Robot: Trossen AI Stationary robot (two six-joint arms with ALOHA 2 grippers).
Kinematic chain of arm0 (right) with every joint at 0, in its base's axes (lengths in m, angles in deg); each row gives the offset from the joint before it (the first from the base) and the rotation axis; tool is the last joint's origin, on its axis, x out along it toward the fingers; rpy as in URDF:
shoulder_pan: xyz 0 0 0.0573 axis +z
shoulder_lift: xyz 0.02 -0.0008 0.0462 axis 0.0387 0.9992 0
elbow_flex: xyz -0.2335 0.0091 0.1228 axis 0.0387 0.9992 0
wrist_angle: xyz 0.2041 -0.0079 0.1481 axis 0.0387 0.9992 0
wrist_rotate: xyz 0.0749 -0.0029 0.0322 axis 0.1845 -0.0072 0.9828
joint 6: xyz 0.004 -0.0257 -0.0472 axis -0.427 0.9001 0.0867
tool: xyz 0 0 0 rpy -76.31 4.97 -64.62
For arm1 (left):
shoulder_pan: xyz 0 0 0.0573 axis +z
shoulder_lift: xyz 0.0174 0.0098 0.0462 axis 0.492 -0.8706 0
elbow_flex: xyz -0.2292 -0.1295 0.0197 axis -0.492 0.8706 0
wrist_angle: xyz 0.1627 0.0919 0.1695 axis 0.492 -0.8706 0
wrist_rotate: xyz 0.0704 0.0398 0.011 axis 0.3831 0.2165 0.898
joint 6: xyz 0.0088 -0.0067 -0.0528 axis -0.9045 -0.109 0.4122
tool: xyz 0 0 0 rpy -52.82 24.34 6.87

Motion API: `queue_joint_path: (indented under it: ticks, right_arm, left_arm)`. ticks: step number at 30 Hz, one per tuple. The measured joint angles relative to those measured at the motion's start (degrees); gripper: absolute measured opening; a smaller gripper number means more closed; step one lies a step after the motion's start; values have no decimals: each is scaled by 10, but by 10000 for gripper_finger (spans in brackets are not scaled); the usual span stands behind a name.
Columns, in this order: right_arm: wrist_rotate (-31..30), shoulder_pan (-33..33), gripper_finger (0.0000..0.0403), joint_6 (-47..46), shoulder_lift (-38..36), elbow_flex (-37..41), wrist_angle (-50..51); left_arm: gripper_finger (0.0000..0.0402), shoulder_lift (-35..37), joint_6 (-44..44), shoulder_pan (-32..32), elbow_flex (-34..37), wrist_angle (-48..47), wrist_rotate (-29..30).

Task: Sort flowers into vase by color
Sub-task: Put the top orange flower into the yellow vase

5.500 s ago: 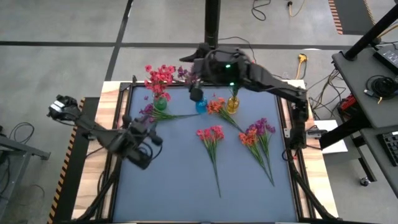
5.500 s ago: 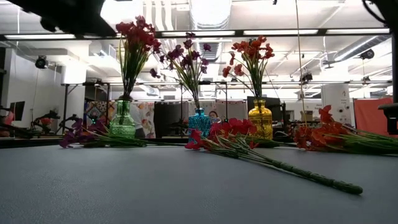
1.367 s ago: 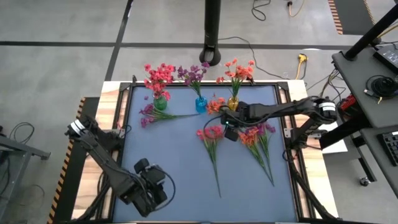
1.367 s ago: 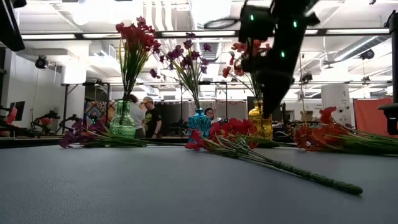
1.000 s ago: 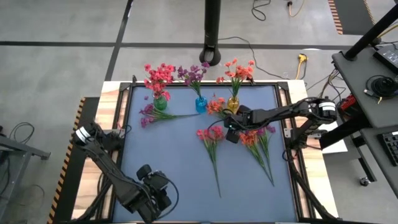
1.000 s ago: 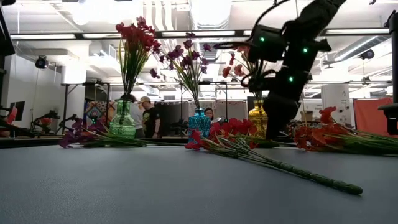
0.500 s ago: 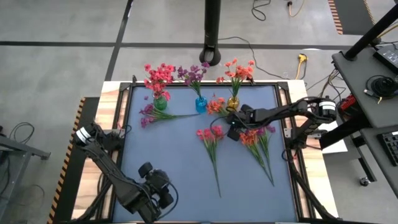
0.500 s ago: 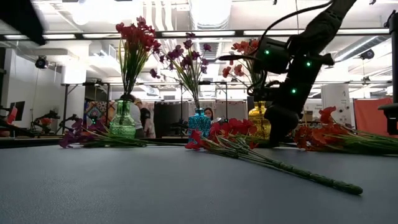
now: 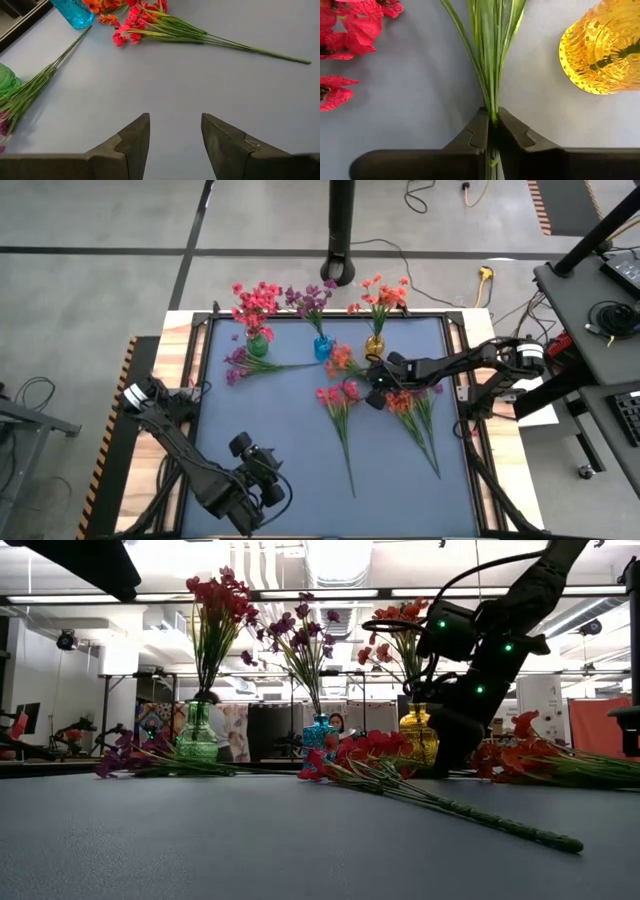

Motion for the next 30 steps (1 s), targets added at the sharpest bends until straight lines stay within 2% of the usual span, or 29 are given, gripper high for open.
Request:
queue_joint_path:
  ticks: [6,11,15,21,25,30]
  right_arm:
    - [27,5,18,-7,-8,-13,23]
    - [127,15,18,-36,-19,-25,41]
    - [180,41,18,-19,-16,-25,39]
    - [178,80,18,45,-25,-23,36]
    - [168,85,18,51,-45,-23,29]
    - [158,83,47,46,-73,-23,30]
  left_arm:
    - [162,0,-3,1,0,0,0]
    - [162,0,-2,1,0,0,0]
    - [162,0,-1,1,0,0,0]
    - [162,0,3,1,0,0,0]
    - [162,0,4,1,0,0,0]
    - [162,0,4,1,0,0,0]
